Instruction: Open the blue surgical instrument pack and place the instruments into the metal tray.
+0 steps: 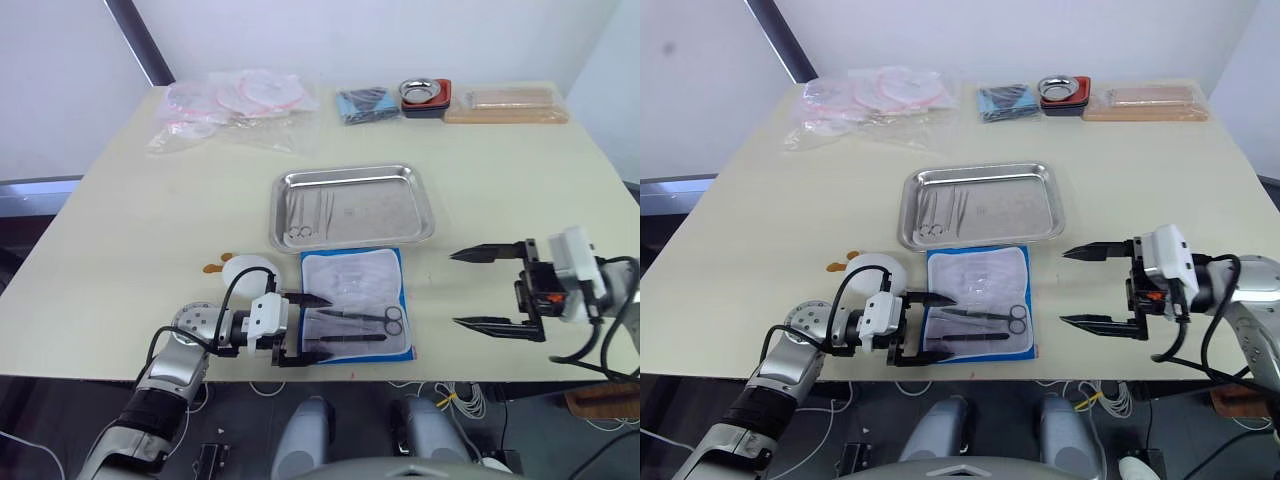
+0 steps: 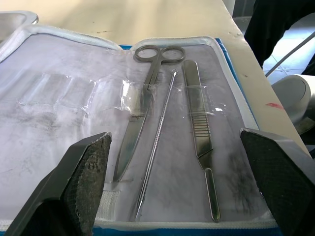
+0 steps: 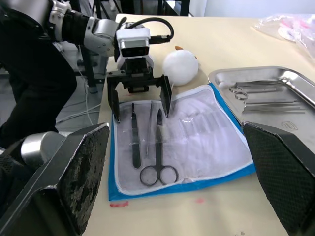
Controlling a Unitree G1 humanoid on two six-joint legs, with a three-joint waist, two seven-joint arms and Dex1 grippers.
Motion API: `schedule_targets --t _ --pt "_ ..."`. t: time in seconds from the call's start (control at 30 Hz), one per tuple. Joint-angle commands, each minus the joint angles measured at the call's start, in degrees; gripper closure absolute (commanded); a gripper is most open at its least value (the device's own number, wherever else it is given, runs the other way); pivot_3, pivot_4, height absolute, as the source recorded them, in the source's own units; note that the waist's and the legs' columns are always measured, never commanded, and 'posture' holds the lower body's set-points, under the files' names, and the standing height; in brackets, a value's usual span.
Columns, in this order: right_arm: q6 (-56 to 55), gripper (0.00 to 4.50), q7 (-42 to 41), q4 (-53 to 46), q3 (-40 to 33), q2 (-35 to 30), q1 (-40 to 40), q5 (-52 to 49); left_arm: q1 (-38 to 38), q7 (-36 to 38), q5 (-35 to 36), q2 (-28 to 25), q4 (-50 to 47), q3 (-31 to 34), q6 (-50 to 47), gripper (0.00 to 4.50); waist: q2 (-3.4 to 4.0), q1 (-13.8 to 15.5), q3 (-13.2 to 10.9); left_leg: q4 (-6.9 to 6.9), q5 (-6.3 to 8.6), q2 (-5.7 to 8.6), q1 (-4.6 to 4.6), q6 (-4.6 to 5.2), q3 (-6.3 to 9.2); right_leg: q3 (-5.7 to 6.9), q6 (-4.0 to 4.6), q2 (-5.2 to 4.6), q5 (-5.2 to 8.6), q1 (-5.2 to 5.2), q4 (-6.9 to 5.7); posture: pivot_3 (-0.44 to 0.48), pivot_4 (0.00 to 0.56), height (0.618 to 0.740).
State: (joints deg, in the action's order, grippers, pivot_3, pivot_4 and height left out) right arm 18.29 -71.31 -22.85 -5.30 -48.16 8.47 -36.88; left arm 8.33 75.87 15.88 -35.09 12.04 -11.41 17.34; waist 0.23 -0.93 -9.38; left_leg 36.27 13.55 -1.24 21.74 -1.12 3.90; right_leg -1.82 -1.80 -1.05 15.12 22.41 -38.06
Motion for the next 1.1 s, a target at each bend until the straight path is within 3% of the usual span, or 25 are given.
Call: schedule_targets --t 0.03,0.13,0.27,0.43,0.93,1.1 --pt "-1.09 0.00 2.49 -0.95 4.26 1.50 2.29 4.70 -2.53 -0.32 -4.76 -0.45 5.08 -2.78 -0.69 0.09 0.08 -0.01 0.09 0.00 0.00 -0.01 -0.01 0.00 -0.04 -0.04 0.00 0.02 0.00 0.01 0.00 0.000 0.150 0.740" --pt "-2.44 0.00 3.84 0.16 6.54 2.64 3.33 8.18 -2.34 -0.51 -4.67 -0.30 5.12 -2.85 -0.93 0.09 0.10 0.02 0.10 0.00 0.00 -0.01 0.00 0.00 -0.06 -0.07 -0.01 0.02 0.00 0.01 0.01 0.000 0.150 0.740" --pt "-4.23 0.00 10.19 3.91 16.01 7.47 7.19 20.18 -2.64 -0.69 -4.33 -0.45 3.67 -3.08 -2.99 0.09 0.04 -0.09 0.22 0.00 0.00 0.00 -0.05 0.00 -0.21 -0.27 -0.07 0.06 -0.04 0.02 0.01 0.000 0.150 0.740" --pt "-3.30 0.00 11.68 6.76 22.63 10.34 10.15 26.26 -2.71 -1.05 -3.86 -0.51 2.56 -3.33 -5.82 0.09 0.05 -0.04 0.23 0.01 0.00 0.03 -0.02 0.00 -0.28 -0.43 -0.09 0.07 -0.05 0.05 0.02 0.000 0.150 0.740" --pt "0.48 0.00 15.38 14.24 31.09 14.85 15.91 38.13 -2.94 -0.93 -3.58 -0.89 1.16 -3.51 -8.29 0.09 -0.05 -0.18 0.29 0.01 0.00 0.03 -0.03 0.01 -0.32 -0.50 -0.11 0.09 -0.07 0.07 0.00 0.000 0.150 0.740" --pt "1.76 0.00 13.79 12.95 31.02 15.72 15.32 36.53 -2.99 -1.42 -4.05 -1.32 0.88 -3.30 -9.07 0.09 -0.28 -0.21 0.51 0.01 0.00 0.02 -0.06 0.01 -0.31 -0.50 -0.10 0.10 -0.07 0.06 -0.01 0.000 0.150 0.740"
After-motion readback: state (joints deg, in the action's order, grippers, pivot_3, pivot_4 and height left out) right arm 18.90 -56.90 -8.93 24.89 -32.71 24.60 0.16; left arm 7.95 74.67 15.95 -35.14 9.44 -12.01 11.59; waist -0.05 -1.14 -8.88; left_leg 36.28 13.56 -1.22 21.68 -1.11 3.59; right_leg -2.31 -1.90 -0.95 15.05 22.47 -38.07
